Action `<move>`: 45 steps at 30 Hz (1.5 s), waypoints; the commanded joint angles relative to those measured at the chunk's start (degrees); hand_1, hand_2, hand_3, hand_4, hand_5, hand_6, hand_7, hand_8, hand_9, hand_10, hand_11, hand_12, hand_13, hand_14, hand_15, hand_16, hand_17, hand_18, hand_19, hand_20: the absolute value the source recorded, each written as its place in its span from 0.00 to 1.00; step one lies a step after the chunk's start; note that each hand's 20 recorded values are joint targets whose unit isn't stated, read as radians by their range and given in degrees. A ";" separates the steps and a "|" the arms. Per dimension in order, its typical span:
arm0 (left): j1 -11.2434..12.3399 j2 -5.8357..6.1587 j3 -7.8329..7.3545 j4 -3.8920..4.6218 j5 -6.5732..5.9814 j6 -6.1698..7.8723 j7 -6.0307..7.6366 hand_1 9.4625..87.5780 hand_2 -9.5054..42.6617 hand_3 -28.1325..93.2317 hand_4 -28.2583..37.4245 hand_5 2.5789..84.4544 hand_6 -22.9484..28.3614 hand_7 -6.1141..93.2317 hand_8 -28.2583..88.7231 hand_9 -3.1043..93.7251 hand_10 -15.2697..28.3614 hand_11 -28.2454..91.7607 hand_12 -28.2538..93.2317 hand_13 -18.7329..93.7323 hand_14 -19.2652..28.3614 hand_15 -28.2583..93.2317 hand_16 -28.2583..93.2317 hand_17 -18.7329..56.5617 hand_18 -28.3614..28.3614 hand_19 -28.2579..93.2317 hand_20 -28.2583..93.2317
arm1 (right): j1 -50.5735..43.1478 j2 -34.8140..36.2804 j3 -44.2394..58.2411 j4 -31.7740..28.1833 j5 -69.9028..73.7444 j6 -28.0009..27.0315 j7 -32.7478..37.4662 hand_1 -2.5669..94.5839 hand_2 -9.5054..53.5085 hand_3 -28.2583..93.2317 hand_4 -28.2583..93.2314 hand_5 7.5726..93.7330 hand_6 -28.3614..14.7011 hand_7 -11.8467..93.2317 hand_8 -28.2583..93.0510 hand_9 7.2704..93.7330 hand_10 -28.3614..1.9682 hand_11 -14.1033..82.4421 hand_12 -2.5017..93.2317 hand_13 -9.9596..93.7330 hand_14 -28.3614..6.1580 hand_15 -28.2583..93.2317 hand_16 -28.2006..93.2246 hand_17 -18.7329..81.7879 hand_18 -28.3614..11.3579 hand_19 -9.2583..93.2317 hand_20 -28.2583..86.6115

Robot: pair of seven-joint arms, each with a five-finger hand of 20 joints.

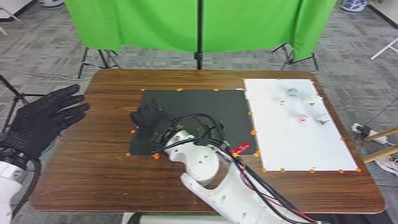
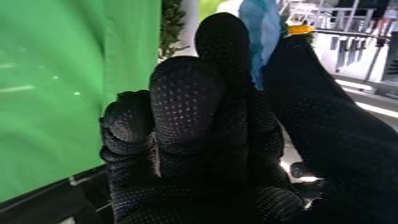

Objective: Arrange flowers

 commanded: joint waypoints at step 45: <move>11.57 -10.02 -3.26 -3.59 0.85 0.09 4.52 0.20 0.19 0.82 0.08 0.41 0.50 0.27 0.15 0.32 0.63 0.45 0.35 0.37 0.71 0.51 0.23 0.10 0.87 0.60 0.28 | -27.42 36.46 48.40 -17.90 20.42 -8.61 17.86 0.27 0.00 0.95 0.00 0.37 0.57 0.45 0.05 0.40 0.59 0.67 0.26 0.50 0.61 0.69 0.35 0.34 0.24 0.71 0.53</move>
